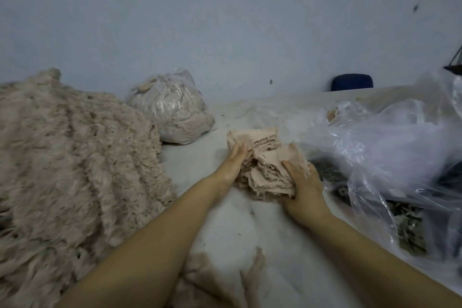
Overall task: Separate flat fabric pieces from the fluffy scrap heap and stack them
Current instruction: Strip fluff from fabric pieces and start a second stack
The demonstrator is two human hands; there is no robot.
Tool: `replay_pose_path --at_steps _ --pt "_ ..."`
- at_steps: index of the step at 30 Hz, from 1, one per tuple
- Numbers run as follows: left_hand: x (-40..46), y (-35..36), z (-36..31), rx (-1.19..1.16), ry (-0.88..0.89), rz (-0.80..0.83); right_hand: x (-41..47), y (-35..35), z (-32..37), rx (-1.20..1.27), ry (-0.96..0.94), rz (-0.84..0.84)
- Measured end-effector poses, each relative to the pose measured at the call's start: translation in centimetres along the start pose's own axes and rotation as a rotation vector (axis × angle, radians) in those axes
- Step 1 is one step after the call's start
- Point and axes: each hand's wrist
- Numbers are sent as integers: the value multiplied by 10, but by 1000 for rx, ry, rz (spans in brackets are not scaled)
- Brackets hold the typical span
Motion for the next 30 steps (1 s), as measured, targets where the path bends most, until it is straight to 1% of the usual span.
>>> replay_pose_path --at_steps 2,3,4,6,7,8,9,10,11,12,13,14,15,16,17,18,19,20,22,23,24,26,27,28,30 --pt "-14 -6 -10 61 -8 -8 -9 -1 6 -99 51 -34" --pt "-25 -10 -16 103 -10 -12 -16 -2 13 -116 46 -91" --pt "-38 -14 -22 153 -12 -13 -26 -2 22 -88 -8 -188" --pt "-69 -24 -29 224 -1 9 -47 -2 42 78 -216 -416" --pt "-86 -28 -32 243 1 33 -59 1 52 179 -313 -472" --pt "-102 -33 -35 280 2 67 -72 4 62 267 -413 -425" --pt "-119 -37 -36 347 6 105 -87 9 71 340 -484 -297" --pt "-135 -42 -36 423 7 133 -103 11 81 414 -516 -103" --pt "-150 -46 -36 476 5 148 -115 14 89 469 -507 115" --pt "-163 -50 -33 504 -14 152 -125 20 92 483 -482 288" --pt "-176 -55 -30 500 -54 155 -131 25 92 430 -483 383" --pt "-188 -60 -26 481 -95 169 -135 28 91 380 -502 409" --pt "-198 -65 -23 455 -132 196 -136 30 90 363 -525 345" --pt "-206 -68 -19 456 -170 228 -137 27 90 401 -495 282" --pt "-211 -70 -16 502 -190 253 -136 25 88 455 -428 227" --pt "-214 -73 -13 599 -168 259 -135 23 88 509 -348 197" --pt "-215 -73 -10 702 -106 237 -135 20 88 578 -263 179" --pt "-215 -71 -7 792 -17 180 -133 16 86 661 -176 158" --pt "-214 -64 -2 817 140 45 -129 11 83 811 -66 144" --pt "-213 -61 1 796 208 -2 -128 7 81 832 -74 165" --pt "-212 -56 3 773 257 -22 -129 5 82 805 -123 209" --pt "-210 -46 3 759 338 -21 -132 8 86 715 -231 299" --pt "-209 -40 2 766 392 -32 -133 10 88 664 -265 283" --pt "-208 -36 2 759 439 -52 -132 13 90 625 -275 224" --pt "-206 -34 3 786 461 -82 -130 13 90 673 -214 124"
Point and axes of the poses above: each hand's wrist, its own x-axis towards the middle knuckle, its own y-axis out of the palm, z = x × y, and after that the axes turned 9 degrees about -x, right-handed
